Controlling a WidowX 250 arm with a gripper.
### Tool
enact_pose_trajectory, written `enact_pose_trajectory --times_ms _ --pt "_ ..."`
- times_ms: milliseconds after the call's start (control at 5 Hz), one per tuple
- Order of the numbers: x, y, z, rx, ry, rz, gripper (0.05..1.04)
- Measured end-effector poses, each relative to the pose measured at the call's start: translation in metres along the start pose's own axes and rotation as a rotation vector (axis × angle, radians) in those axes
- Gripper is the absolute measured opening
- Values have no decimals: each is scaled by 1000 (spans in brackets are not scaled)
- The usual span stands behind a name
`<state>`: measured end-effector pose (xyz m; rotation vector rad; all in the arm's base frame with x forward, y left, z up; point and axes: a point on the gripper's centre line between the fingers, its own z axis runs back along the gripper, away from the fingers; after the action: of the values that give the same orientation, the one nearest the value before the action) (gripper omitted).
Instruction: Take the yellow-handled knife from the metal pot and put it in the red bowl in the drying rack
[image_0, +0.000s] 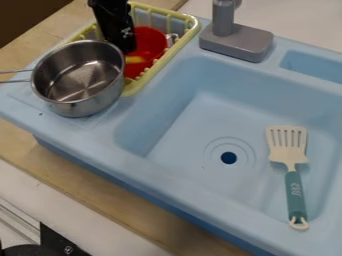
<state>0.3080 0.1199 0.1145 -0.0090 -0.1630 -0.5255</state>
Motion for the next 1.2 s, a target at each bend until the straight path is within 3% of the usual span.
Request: enact_pose_trajectory --times_ms 200,600,1000,1200 --pt "0 -1 7 10 -8 -2 999" --pt "5 -4 8 -13 -46 8 999" --pt "17 -8 38 32 -158 39 999" --pt "23 -17 50 53 -166 25 999"
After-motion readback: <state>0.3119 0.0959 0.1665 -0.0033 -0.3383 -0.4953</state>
